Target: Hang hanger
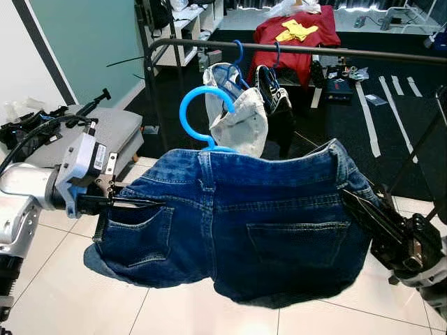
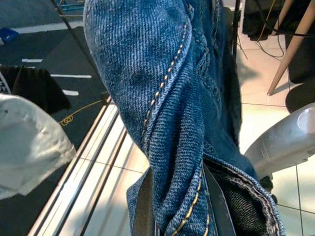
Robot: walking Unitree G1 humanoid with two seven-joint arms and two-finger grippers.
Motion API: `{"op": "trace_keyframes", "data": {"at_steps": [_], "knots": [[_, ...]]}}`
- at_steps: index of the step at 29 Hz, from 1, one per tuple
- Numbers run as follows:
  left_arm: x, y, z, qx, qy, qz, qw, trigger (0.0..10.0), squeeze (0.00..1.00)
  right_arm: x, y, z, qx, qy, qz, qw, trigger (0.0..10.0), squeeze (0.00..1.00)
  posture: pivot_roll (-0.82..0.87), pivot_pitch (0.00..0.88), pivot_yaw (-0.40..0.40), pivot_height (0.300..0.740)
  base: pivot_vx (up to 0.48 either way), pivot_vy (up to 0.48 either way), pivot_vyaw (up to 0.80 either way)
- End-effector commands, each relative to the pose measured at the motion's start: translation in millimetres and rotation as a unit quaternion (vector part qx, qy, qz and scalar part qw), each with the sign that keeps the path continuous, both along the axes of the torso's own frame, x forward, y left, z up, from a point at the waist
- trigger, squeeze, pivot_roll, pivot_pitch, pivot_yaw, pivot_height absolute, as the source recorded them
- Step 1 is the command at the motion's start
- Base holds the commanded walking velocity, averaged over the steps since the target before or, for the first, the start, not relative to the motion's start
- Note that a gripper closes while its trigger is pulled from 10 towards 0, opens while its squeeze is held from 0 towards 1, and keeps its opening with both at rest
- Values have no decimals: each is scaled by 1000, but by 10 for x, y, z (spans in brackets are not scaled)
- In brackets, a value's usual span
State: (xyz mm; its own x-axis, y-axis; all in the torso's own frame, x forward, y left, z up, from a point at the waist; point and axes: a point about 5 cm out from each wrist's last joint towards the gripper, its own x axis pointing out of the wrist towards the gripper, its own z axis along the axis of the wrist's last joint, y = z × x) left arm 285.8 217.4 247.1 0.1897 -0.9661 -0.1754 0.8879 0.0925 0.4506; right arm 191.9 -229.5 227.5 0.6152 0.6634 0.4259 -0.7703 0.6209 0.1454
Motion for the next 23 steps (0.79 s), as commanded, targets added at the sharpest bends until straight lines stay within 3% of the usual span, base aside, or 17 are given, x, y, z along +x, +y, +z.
{"op": "trace_keyframes", "data": {"at_steps": [1,5,7,10,12,15,17,23], "knots": [[4,104,-6,34,-8,22,999,10000,0,33,-104,-2,0,1,-49,999,0,0,-86,88,79,740,0,0,0],[91,131,-135,81,-2,75,994,10000,0,140,-176,-12,-3,6,-105,994,0,0,-85,90,80,740,0,0,0],[142,154,-186,101,5,112,989,10000,0,240,-265,-47,-22,21,-163,986,0,0,-86,93,80,740,0,0,0],[150,160,-192,103,9,120,987,10000,0,272,-298,-64,-33,27,-184,982,0,0,-86,93,80,740,0,0,0],[114,214,-225,123,16,114,986,10000,0,359,-429,-88,-53,39,-246,967,0,0,-85,94,79,740,0,0,0],[114,214,-225,123,16,114,986,10000,0,359,-429,-88,-53,39,-246,967,0,0,-85,94,79,740,0,0,0],[17,303,-230,137,43,85,986,10000,0,369,-513,-71,-61,37,-269,960,0,0,-77,97,78,740,0,0,0],[-77,434,-207,145,70,60,985,10000,0,288,-541,-42,-70,28,-248,966,0,0,-73,100,78,740,0,0,0]]}}
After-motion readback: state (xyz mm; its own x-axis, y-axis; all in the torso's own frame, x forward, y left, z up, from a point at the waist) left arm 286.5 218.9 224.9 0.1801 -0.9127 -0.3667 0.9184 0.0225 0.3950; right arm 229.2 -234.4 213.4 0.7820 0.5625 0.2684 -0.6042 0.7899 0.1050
